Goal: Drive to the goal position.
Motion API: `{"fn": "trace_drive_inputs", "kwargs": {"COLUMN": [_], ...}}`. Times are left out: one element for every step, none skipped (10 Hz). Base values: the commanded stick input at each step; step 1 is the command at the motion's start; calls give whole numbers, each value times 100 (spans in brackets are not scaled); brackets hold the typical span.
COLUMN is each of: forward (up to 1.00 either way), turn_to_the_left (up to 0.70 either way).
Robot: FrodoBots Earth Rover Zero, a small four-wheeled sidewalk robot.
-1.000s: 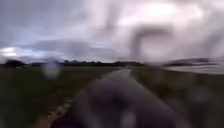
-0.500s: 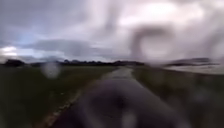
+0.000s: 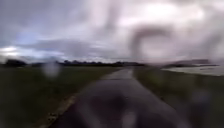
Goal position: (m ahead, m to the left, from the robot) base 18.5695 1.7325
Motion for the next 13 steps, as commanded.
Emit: {"fn": "trace_drive_inputs", "kwargs": {"forward": [70, 70, 70, 70, 70, 70, 70, 70, 70, 70, 70, 70, 70], "turn_to_the_left": [0, 0, 0, 0, 0, 0, 0, 0, 0, 0, 0, 0, 0]}}
